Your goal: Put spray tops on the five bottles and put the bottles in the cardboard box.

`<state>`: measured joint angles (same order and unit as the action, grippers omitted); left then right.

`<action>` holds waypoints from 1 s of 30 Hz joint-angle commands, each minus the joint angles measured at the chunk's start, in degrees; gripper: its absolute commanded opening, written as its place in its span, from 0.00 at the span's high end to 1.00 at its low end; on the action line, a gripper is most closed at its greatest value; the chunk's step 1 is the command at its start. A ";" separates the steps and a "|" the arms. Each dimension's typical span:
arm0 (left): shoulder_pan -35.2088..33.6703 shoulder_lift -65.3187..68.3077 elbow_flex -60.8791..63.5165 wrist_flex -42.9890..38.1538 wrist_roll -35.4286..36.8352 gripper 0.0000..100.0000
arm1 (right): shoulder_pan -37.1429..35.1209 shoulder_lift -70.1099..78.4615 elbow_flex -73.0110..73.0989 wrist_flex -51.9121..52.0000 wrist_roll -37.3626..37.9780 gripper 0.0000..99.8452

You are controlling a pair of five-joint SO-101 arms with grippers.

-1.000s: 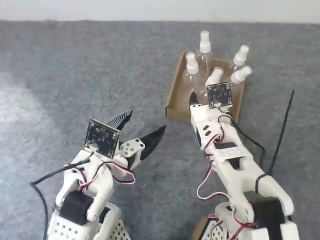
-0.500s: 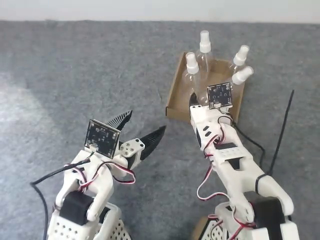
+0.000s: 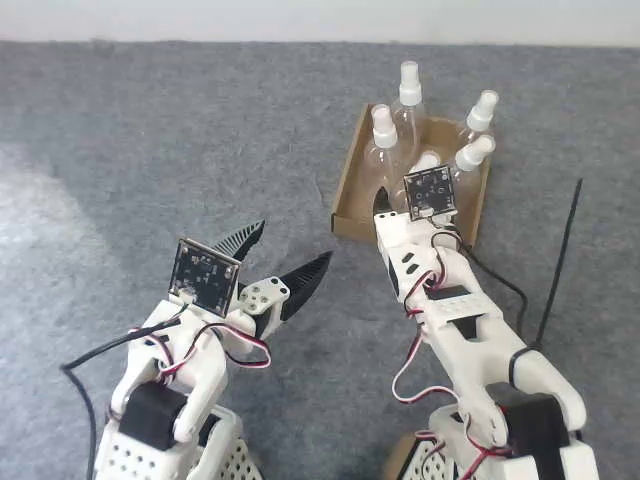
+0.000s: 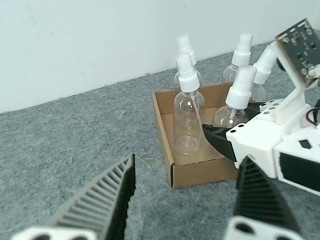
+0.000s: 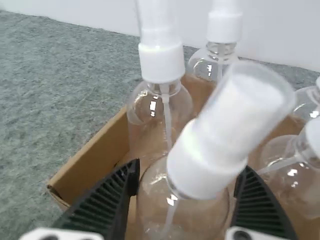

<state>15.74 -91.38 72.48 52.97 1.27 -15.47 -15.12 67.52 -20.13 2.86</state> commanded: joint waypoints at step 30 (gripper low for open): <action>-0.44 -0.26 -0.40 -1.32 -0.18 0.70 | 0.04 -1.01 -14.95 12.88 0.97 0.75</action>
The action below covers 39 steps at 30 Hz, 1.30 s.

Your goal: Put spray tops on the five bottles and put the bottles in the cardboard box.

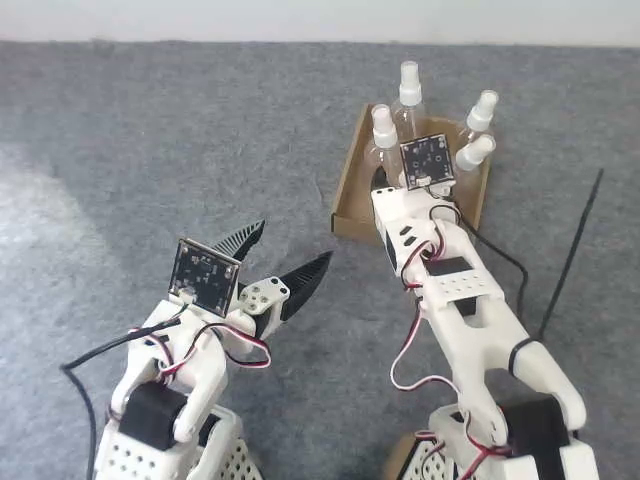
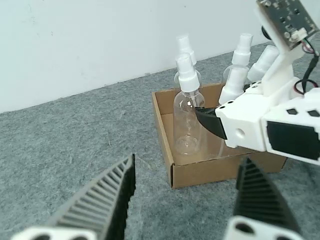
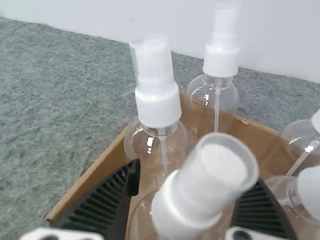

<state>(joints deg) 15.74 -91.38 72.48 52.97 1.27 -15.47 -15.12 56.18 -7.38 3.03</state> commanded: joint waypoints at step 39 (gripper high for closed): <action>-6.24 -0.53 -0.40 7.30 -0.26 0.70 | 0.75 -69.23 5.54 61.32 10.11 0.98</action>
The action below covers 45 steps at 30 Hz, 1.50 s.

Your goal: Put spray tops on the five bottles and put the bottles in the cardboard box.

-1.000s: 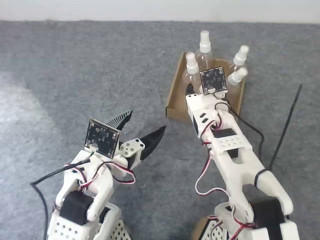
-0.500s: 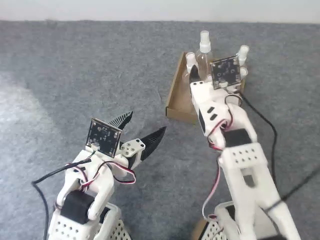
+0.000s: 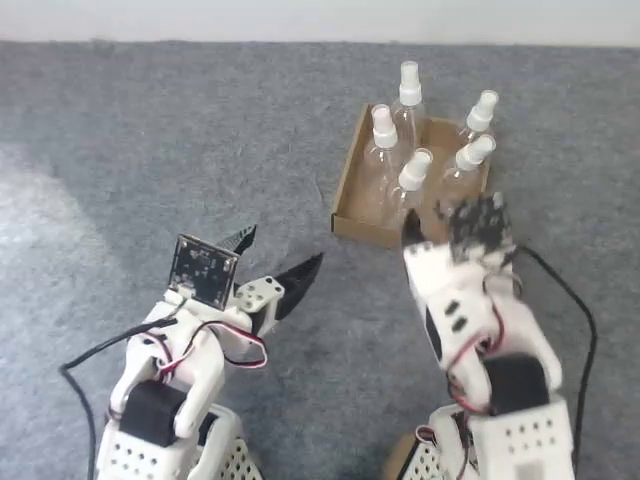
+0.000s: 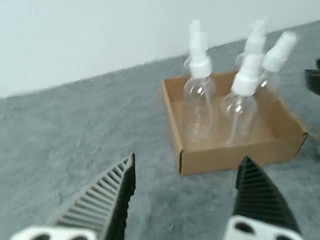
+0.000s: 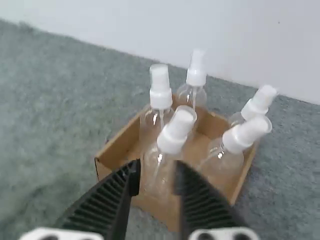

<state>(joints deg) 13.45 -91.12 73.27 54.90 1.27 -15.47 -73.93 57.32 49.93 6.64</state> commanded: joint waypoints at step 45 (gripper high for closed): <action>-23.38 -0.79 23.69 -0.62 -10.46 0.99 | 7.25 -29.85 39.12 24.84 7.91 0.98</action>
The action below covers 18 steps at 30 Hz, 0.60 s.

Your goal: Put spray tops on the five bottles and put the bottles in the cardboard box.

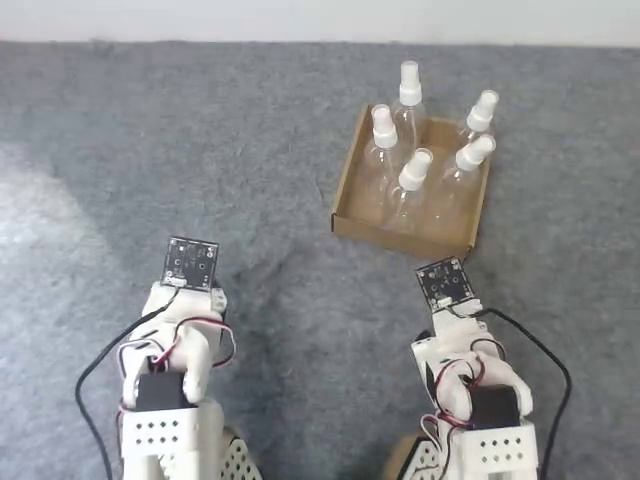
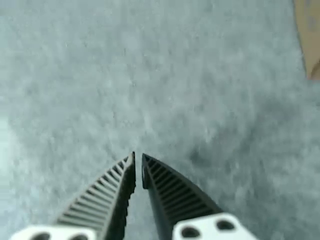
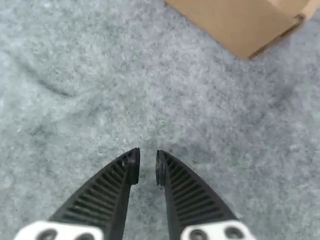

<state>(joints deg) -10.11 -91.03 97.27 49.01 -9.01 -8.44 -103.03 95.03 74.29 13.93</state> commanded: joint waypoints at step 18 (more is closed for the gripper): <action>-0.26 -0.88 -0.31 5.01 3.16 0.99 | 0.22 -0.75 1.41 0.48 0.62 0.98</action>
<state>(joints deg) -10.20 -91.03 97.27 53.85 -6.64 -8.79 -103.03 95.03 74.29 13.93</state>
